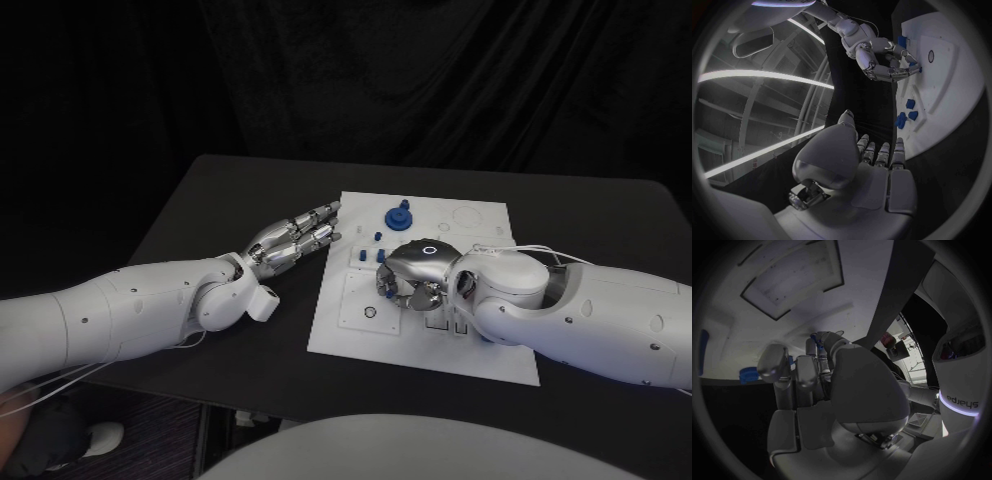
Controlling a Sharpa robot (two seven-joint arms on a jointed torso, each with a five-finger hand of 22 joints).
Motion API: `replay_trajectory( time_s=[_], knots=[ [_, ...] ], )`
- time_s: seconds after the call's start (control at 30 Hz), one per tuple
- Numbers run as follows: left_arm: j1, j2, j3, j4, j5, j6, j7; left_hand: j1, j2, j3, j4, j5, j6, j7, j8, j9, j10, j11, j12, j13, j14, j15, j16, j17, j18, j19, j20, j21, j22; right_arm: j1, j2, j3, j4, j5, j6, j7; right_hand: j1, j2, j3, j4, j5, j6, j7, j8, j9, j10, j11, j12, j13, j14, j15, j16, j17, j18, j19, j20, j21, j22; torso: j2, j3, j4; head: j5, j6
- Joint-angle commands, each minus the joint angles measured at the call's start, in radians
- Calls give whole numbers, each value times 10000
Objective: Assemble the parts on the task board
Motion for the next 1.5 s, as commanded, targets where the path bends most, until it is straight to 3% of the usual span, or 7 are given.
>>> replay_trajectory(
  time_s=[0.03, 0.2, 0.47, 0.83, 1.07, 1.27, 1.5],
  knots=[
    [-14, 22, 10, 9, 69, 116, 172, 102, 4, 60, 8, 46, 13, 63, 18, 17, -39, 45, -46, -9, -5, 43, -36, -13, 194, -15, 86, -7, -15, -44, -15, -11, -10, -33, 119, -85, -66, -7, 20, -64, 7, -3, 56, 20, 8, 22, 51, -69, -17, -63, -23, -52, -6, -120, -45, -7, -60, 1239, 6, 0, 0, 5, 2],
    [-16, 26, 10, 7, 69, 121, 165, 111, 8, 73, -4, 61, 28, 77, 20, 19, -39, 44, -46, -9, -5, 45, -36, -13, 195, -14, 89, -7, -19, -48, -1, -11, -46, -33, 227, -174, -132, -23, 10, -65, -339, -309, 101, -139, 11, -183, 133, -266, -75, -114, 44, -97, -92, -106, -102, 37, -179, 1208, 2, -6, -2, 12, 2],
    [-19, 26, 10, 9, 69, 130, 158, 133, 11, 99, -31, 94, 56, 101, 25, 23, -41, 43, -46, -9, -5, 45, -36, -13, 198, -15, 92, -7, -27, -55, 11, -11, -64, -33, 354, -320, -213, -301, 19, -72, -1073, -1976, -65, -1514, -791, -2164, 732, -482, 25, -784, 550, -470, -852, 70, -728, 481, -1319, 935, 7, -3, 0, 11, 2],
    [-23, 17, 10, 10, 69, 133, 156, 151, 7, 118, -58, 126, 93, 127, 31, 28, -41, 45, -46, -9, -5, 45, -36, -13, 200, -14, 94, -6, -31, -60, -38, -11, -39, -33, 148, -283, -61, -204, -586, -64, -1659, -2680, -324, -2060, -1362, -3911, 870, 92, 275, -1538, 664, -734, -1740, 238, -1283, 648, -2207, 744, 0, -2, -9, 26, 2],
    [-26, -9, 10, 16, 69, 112, 181, 151, 7, 118, -58, 126, 93, 127, 31, 28, -41, 45, -46, -9, -5, 45, -36, -13, 200, -14, 94, -6, -31, -16, -341, -8, 189, -33, -467, -77, -50, -162, -816, 59, -1809, -2699, -353, -2064, -1478, -4218, 893, 294, 306, -1654, 679, -742, -1898, 255, -1351, 667, -2330, 719, -6, 0, -16, -12, 2],
    [-28, -61, 10, 69, 69, 37, 275, 129, -9, 121, -59, 115, 160, 161, 43, 37, -32, 58, -44, -6, -5, 11, -36, -13, 212, -15, 75, -7, -44, 478, -952, -8, 611, -20, -722, -166, -205, -83, -1105, 413, -1849, -2222, -169, -1846, -1556, -4049, 872, 602, 251, -1476, 703, -541, -1782, 205, -1146, 694, -2052, 789, -4, -9, 7, -121, 2],
    [-29, -123, 9, 135, 69, -94, 391, 86, -40, 114, -40, 117, 259, 181, 55, 48, -9, 65, -37, 0, -5, -115, -36, -13, 243, -29, -22, -12, -83, 1309, -2030, -11, 1210, 284, -892, -487, -335, 0, -1315, 777, -1883, -2148, -196, -1899, -1752, -3751, 841, 713, 57, -1179, 688, -304, -1552, 132, -839, 684, -1643, 889, -3, -15, -5, -220, 2]
  ],
)
